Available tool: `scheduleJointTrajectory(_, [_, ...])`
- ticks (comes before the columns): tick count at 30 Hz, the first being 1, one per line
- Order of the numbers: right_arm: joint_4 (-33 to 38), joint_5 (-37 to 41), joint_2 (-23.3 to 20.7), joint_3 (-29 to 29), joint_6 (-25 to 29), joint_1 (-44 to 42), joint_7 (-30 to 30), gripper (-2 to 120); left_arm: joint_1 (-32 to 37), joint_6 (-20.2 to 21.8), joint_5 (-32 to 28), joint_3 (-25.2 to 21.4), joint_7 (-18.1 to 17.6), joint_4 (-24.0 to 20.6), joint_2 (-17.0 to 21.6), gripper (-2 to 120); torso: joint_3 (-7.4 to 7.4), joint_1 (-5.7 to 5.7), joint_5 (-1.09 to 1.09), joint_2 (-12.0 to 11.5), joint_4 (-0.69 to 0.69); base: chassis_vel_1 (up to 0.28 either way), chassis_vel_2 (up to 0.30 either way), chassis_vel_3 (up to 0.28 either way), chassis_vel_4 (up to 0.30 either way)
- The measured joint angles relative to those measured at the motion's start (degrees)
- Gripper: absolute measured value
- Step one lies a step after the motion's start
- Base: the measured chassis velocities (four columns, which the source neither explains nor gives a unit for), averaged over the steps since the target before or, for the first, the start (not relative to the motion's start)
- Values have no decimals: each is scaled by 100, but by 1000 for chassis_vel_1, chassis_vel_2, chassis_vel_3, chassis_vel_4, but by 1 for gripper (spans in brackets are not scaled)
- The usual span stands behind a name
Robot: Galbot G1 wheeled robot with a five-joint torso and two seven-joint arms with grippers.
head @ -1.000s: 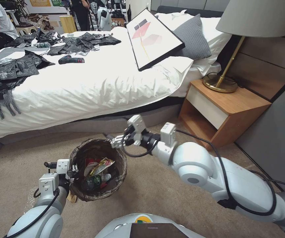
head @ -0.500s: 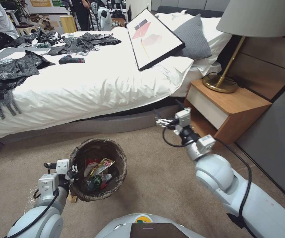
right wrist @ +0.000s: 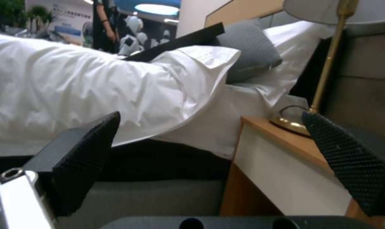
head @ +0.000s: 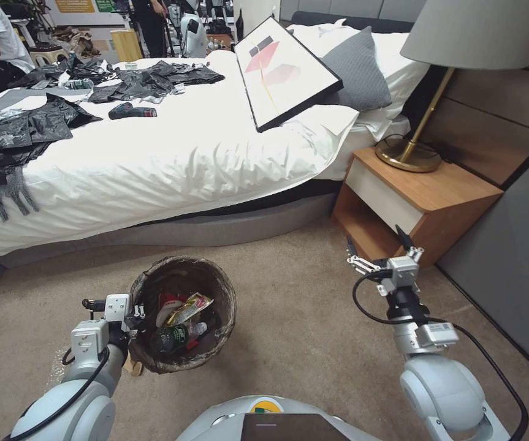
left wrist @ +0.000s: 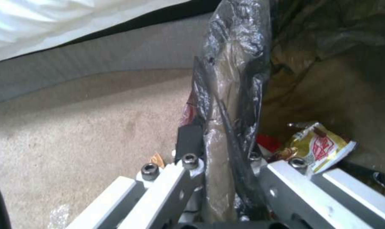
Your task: Pick up the trash bin, then pick up the garbage from the floor and place it into the trash bin.
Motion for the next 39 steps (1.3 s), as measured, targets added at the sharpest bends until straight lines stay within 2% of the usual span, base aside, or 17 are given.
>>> scheduleJointTrajectory(4, [127, -175, 381, -53, 20, -146, -96, 100, -52, 3, -2, 28, 8, 0, -21, 3, 0, 0, -1, 0, 1, 0, 0, 0, 0])
scheduleJointTrajectory(9, [245, -398, 582, -175, -13, -151, -82, 100, -41, 17, -6, 24, 21, 0, -58, 3, 0, 0, -1, 0, 2, 0, 0, 0, 0])
scheduleJointTrajectory(26, [344, -626, 785, -326, -46, -220, -51, 100, -71, 49, -47, 31, 63, 0, -75, 3, 0, 0, 0, 0, 1, 0, 0, 0, 0])
scheduleJointTrajectory(39, [362, -518, 658, -304, -44, -295, -37, 100, -68, 12, -51, -36, 35, 0, -129, 3, 0, 0, 0, 0, 1, 35, 33, 31, 30])
